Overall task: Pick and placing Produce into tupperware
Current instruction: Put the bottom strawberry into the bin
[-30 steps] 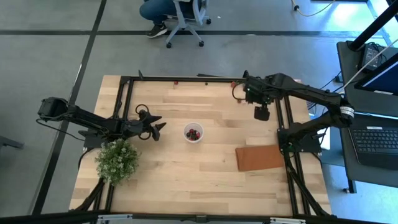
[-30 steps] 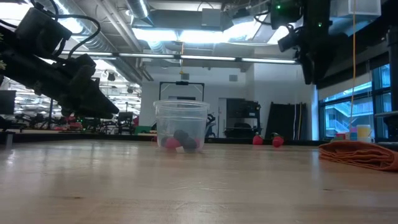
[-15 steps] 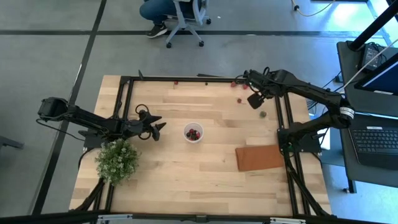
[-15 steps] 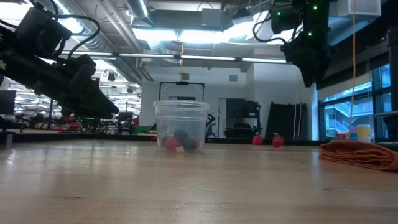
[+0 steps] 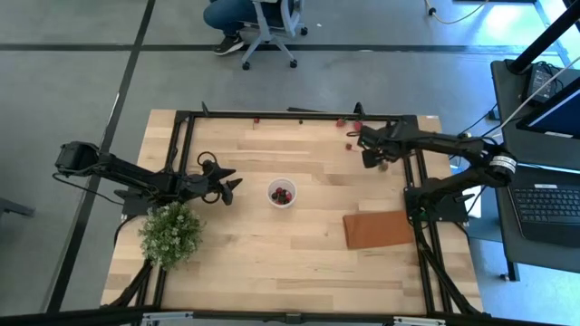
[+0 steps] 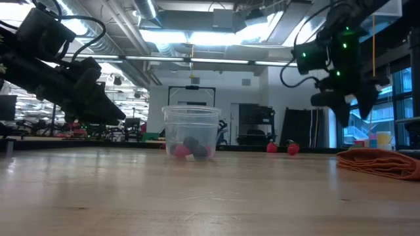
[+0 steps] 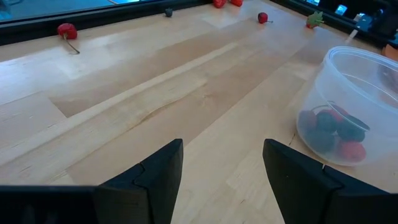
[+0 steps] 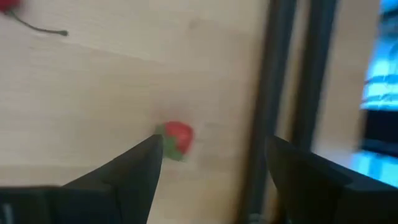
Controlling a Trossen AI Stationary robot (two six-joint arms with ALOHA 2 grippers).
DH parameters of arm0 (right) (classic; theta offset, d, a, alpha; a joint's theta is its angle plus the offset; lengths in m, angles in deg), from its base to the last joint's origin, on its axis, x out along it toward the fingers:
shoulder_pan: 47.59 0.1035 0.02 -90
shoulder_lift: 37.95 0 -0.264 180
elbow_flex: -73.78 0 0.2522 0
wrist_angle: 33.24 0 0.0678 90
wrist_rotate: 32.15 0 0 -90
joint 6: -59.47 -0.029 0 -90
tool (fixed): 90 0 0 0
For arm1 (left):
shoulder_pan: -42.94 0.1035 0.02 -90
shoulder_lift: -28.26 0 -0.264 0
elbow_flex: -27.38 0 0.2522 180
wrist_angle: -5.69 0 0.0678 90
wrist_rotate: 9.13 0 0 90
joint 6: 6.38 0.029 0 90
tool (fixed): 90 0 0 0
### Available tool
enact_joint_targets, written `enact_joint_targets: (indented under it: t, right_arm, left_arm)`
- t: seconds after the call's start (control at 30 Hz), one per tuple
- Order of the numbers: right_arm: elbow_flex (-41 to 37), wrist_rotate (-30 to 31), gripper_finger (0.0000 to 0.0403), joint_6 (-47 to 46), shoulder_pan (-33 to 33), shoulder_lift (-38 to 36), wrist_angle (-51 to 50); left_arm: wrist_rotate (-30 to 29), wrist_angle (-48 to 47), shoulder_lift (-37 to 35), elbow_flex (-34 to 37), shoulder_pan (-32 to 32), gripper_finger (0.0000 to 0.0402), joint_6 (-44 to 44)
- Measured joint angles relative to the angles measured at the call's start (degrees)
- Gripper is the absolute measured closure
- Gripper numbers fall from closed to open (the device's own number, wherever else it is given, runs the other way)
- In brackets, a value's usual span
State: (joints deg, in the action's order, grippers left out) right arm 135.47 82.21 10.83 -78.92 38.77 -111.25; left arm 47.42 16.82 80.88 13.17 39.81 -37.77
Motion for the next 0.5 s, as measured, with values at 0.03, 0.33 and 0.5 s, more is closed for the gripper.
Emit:
enact_joint_targets:
  t: [0.03, 0.33, 0.5]
  right_arm:
    - [-1.1, -0.88, 0.0119, -1.85, 0.0, 0.0, 1.75]
    - [-8.27, -2.59, 0.0119, -14.24, 0.0, 0.0, 10.84]
    - [-11.25, -3.25, 0.0119, -15.67, 0.0, 0.0, 17.82]
  left_arm:
    - [0.02, 0.0, 0.0, 0.0, 0.02, 0.0187, 0.02]
    - [0.1, 0.0, -0.01, 0.0, 0.01, 0.0187, 0.02]
    - [0.15, -0.02, 0.0, 0.0, 0.01, 0.0187, 0.35]
